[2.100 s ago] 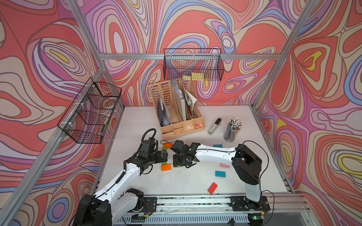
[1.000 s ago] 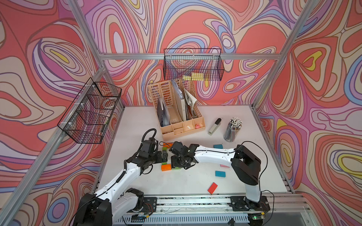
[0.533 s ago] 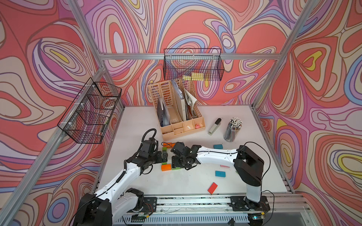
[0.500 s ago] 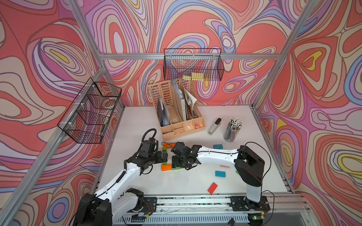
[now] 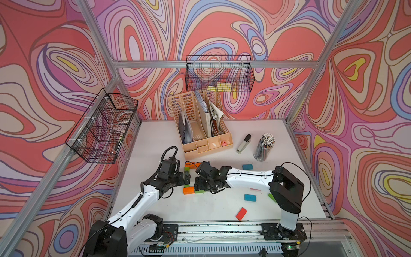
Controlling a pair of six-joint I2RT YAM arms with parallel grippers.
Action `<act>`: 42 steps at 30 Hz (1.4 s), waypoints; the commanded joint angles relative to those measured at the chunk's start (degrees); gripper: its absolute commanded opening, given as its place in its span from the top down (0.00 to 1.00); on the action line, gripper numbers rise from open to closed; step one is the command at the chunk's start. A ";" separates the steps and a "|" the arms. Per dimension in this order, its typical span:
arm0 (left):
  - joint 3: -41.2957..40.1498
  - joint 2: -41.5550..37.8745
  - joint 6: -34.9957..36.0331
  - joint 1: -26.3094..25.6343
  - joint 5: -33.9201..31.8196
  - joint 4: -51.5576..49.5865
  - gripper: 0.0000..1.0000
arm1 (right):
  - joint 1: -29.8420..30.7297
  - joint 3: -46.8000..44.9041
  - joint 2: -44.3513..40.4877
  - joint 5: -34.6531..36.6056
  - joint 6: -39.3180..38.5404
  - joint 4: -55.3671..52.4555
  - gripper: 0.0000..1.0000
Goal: Assemble the letter c with building blocks
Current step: Assemble the building block at the center of the board.
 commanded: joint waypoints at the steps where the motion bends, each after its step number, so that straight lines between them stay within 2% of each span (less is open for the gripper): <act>1: 0.87 -1.01 -0.22 -0.24 -0.19 -1.41 0.01 | 0.37 -1.28 -1.30 -0.78 0.99 1.84 0.22; 21: 0.79 -1.02 -0.33 -0.28 0.09 -1.30 0.01 | 0.24 -3.94 -2.36 0.49 1.90 4.76 0.20; 42: 0.79 -0.93 -0.19 -0.20 -0.09 -1.32 0.00 | -0.59 -6.20 -2.98 -1.32 2.26 8.64 0.19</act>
